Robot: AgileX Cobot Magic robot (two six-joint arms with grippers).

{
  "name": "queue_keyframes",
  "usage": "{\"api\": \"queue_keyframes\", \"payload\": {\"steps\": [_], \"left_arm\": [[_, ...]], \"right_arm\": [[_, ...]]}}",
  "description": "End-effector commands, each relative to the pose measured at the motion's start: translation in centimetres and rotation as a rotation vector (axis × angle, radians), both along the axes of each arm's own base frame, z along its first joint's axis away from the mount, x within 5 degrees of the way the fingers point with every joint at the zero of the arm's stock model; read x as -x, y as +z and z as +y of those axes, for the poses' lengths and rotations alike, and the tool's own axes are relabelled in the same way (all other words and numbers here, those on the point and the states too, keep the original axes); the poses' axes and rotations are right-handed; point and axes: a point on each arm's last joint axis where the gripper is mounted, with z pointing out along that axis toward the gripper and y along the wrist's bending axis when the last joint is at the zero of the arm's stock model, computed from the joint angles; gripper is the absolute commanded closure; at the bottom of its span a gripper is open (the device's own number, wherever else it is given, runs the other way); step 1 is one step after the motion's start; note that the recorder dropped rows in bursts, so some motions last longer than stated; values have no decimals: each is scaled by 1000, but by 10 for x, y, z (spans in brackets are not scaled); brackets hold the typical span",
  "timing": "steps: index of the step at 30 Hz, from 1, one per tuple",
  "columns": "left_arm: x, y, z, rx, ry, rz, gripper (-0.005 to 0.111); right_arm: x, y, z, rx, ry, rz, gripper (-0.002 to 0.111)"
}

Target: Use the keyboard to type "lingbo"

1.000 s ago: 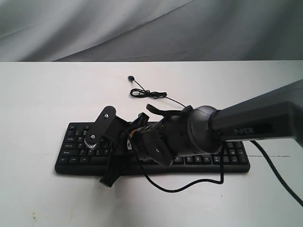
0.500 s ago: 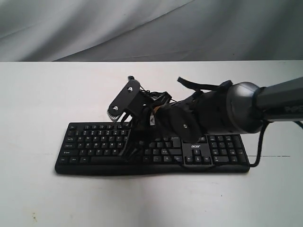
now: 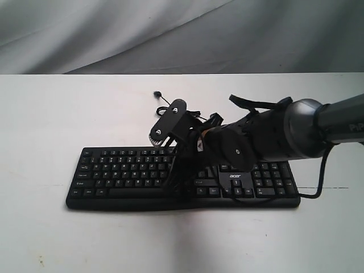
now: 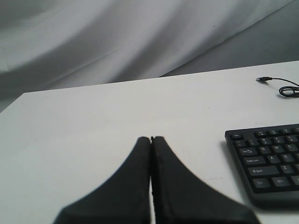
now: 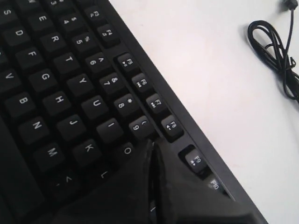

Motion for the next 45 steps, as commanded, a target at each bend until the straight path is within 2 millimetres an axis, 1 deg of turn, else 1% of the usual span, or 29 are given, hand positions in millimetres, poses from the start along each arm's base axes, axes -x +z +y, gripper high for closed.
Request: {"api": "queue_keyframes", "payload": {"steps": [1,4,9,22,27,31,34,37,42,45], "left_arm": [[0,0,-1,5,-8,-10,107],[0,0,-1,5,-8,-10,107],[0,0,-1,5,-8,-10,107],[0,0,-1,5,-8,-10,107],[0,0,-1,5,-8,-10,107],[0,0,-1,5,-8,-10,107],[0,0,-1,5,-8,-10,107],[0,0,-1,5,-8,-10,107],[0,0,-1,5,-8,-10,107],[0,0,-1,5,-8,-10,107]], "right_arm": [[0,-7,4,1,24,-23,108],[1,-10,8,-6,38,-36,108],[0,-17,9,0,39,-30,108],[-1,-15,10,-15,42,-51,108],[-1,-27,10,7,42,-24,108],[-1,-28,10,7,42,-24,108],[-1,-23,10,1,42,-32,108],[-1,-13,10,-10,42,-45,108],[2,14,7,-45,39,-89,108],[10,34,0,-67,39,-116,108]]}}
